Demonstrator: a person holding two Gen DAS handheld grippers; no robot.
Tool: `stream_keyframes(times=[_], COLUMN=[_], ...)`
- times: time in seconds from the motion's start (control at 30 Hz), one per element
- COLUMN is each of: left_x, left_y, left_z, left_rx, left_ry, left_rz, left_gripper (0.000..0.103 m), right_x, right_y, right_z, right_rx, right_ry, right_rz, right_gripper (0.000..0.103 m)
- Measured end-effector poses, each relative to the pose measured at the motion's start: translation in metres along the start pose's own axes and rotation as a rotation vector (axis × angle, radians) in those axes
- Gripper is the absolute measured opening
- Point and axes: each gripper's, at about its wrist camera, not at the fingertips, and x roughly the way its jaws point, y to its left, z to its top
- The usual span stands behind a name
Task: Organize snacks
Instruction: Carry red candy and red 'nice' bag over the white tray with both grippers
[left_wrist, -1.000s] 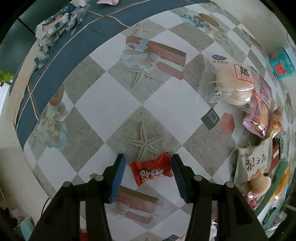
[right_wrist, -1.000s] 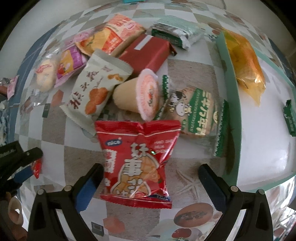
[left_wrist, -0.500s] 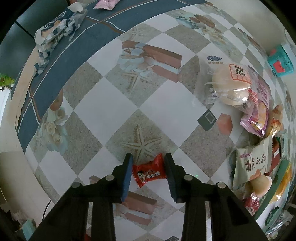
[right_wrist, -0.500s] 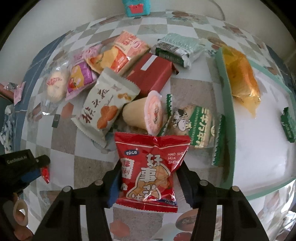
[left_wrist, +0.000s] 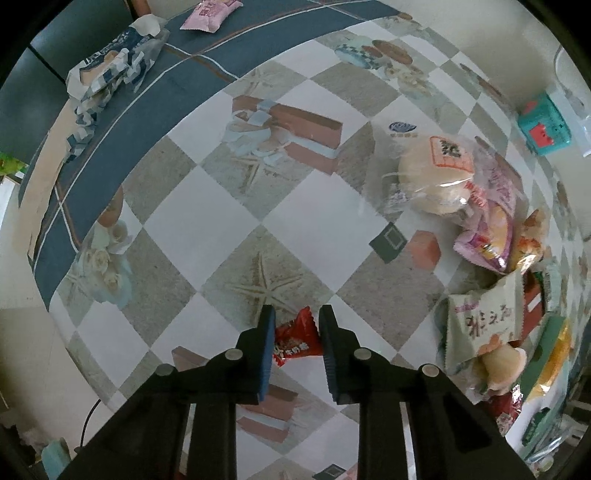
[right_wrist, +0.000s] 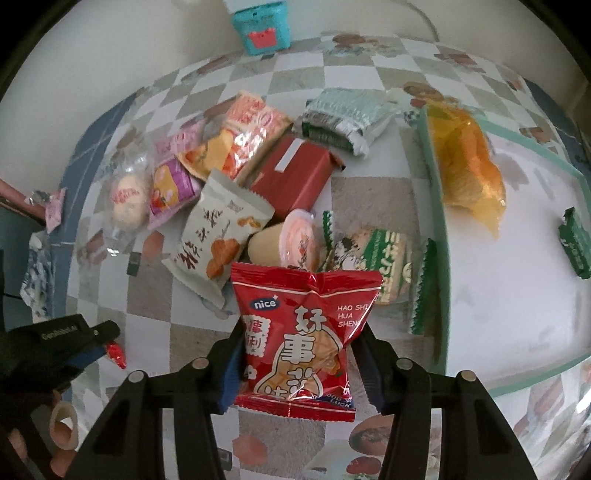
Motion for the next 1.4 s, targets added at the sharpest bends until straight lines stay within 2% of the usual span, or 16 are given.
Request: stream_keyframes(times=[0.27, 0.43, 0.7, 1.13, 1.4], left_x=[-0.027, -0.045, -0.056, -0.064, -0.069], left_y=[0.002, 0.004, 0.008, -0.025, -0.061], left_z=[-0.002, -0.006, -0.014, -0.033, -0.056], left_rx=[-0.013, -0.017, -0.003, 0.091, 0.181], left_ry=[-0.022, -0.051, -0.061, -0.082, -0.082], left_rz=[-0.081, -0.117, -0.150, -0.179, -0.196], left_gripper=[0.025, 0.025, 0.025, 0.025, 0.025], right_x=[-0.036, -0.051, -0.051, -0.059, -0.066], right_y=[-0.015, -0.011, -0.022, -0.092, -0.158], right_z=[0.006, 0.005, 0.006, 0.013, 0.015], right_rx=[-0.001, 0.001, 0.044, 0.207, 0.338], right_ry=[-0.065, -0.105, -0.105, -0.109, -0.123], right_rz=[0.033, 0.040, 0.042, 0.030, -0.043], right_gripper=[0.057, 0.057, 0.057, 0.057, 0.057])
